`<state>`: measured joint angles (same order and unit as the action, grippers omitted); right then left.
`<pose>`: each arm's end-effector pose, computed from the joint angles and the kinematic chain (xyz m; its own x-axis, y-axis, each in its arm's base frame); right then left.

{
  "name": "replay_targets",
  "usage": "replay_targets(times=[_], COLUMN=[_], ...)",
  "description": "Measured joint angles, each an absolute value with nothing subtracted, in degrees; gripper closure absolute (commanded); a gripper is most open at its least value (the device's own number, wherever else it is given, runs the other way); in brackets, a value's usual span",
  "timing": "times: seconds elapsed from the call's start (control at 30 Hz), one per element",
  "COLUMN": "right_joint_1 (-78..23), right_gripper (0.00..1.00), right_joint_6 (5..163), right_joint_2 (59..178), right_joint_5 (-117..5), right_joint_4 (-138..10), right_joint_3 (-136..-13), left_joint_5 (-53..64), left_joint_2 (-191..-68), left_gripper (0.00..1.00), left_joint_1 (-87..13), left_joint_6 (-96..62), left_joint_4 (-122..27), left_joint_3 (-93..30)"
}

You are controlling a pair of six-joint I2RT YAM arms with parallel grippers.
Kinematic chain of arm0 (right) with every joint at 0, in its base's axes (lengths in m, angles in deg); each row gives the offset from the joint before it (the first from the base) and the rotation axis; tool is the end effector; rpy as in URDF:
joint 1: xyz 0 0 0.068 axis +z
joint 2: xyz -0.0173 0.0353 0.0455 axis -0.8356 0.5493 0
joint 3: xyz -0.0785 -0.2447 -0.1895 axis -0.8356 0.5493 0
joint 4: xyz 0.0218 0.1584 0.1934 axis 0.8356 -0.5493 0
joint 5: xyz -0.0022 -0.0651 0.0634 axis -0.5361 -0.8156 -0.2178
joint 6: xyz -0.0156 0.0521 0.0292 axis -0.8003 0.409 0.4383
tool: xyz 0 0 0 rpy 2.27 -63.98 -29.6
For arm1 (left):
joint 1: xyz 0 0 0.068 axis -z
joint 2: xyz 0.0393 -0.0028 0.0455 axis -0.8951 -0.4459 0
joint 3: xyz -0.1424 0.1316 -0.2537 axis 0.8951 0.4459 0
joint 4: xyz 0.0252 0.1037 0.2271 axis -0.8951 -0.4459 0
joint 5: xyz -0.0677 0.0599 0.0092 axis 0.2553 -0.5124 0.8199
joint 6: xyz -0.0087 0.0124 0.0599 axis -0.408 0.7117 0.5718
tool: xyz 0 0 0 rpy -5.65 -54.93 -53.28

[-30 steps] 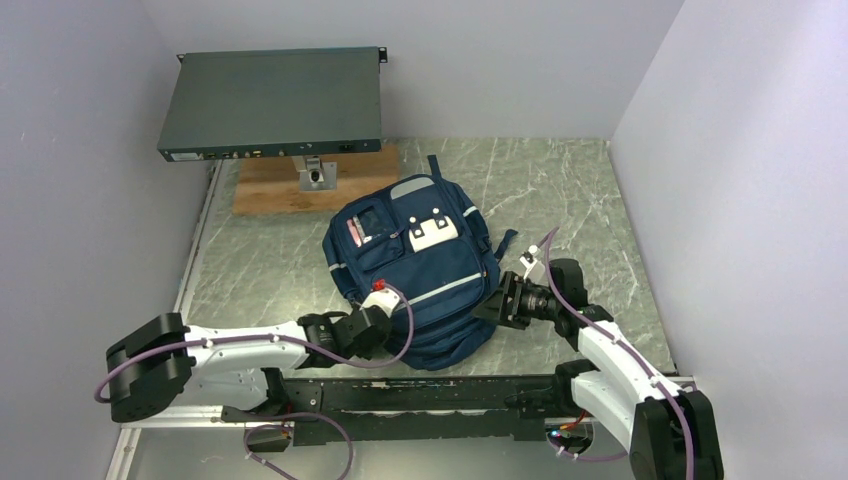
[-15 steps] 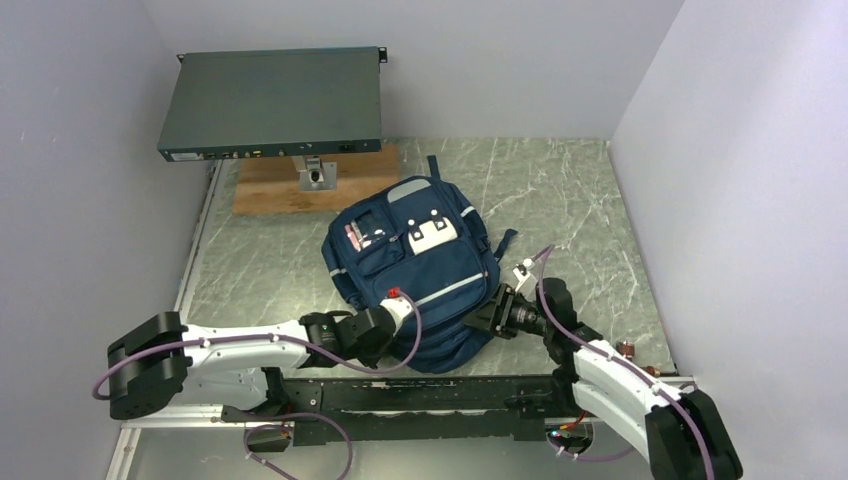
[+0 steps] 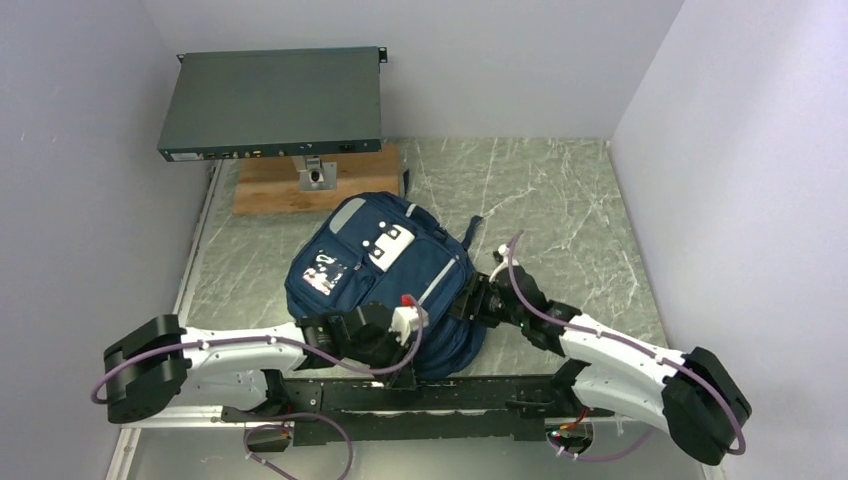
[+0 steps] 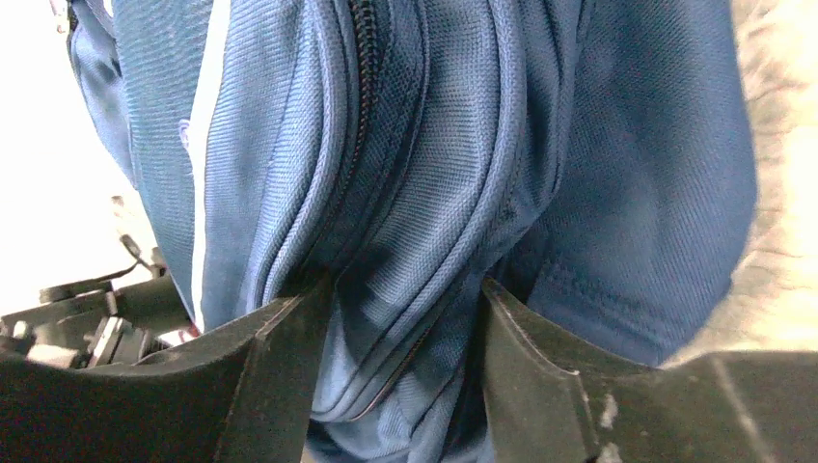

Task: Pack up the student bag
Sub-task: Zip the student bag at the center of the board.

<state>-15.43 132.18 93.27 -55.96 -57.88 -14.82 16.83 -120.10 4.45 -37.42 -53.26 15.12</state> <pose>0.1188 0.1121 0.2020 -0.8409 0.3444 -0.4175 -0.0774 0.6869 0.7226 0.0587 -0.1865 0.2128 -0.7244 0.4759 -0.4987 0.6872 0.4422 -0.5764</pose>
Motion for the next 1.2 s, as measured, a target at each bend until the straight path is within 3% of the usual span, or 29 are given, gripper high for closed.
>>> replay_targets(times=[0.1, 0.13, 0.17, 0.43, 0.57, 0.7, 0.9, 1.13, 1.2], right_joint_1=[-13.26, -12.21, -11.03, 15.48, 23.5, 30.14, 35.46, 36.57, 37.18], right_gripper=[0.3, 0.29, 0.28, 0.22, 0.25, 0.27, 0.4, 0.42, 0.48], right_joint_6=[128.9, 128.13, 127.72, 139.3, 145.31, 152.61, 160.76, 166.86, 168.61], right_joint_2=[93.43, 93.34, 93.19, 94.67, 97.06, 104.33, 119.48, 124.38, 126.74], right_joint_5=[-61.68, -64.02, -65.79, -81.22, -84.53, -85.97, -87.43, -88.63, -90.01], right_joint_4=[-73.88, -78.73, -82.4, -104.98, -107.17, -106.84, -106.82, -103.17, -102.47], right_joint_3=[-25.18, -28.41, -30.73, -43.16, -44.43, -47.03, -56.08, -55.38, -55.4], left_joint_5=[18.62, 18.65, 18.54, 7.35, 2.17, -0.22, -0.39, 1.62, 2.36], left_joint_2=[-117.5, -115.14, -112.74, -91.18, -85.35, -81.37, -80.96, -85.63, -87.21], left_gripper=[0.17, 0.08, 0.07, 0.14, 0.21, 0.19, 0.29, 0.32, 0.33], left_joint_1=[0.3, -0.86, -1.69, -8.78, -10.33, -10.46, -10.5, -10.57, -10.57], left_joint_6=[-41.4, -42.38, -43.21, -55.17, -65.7, -78.33, -92.24, -97.26, -97.94], left_joint_4=[-51.05, -50.83, -51.25, -70.76, -80.29, -85.78, -88.64, -88.62, -88.49], left_joint_3=[16.39, 17.26, 17.94, 13.65, 10.96, 12.91, 17.41, 18.18, 18.4])
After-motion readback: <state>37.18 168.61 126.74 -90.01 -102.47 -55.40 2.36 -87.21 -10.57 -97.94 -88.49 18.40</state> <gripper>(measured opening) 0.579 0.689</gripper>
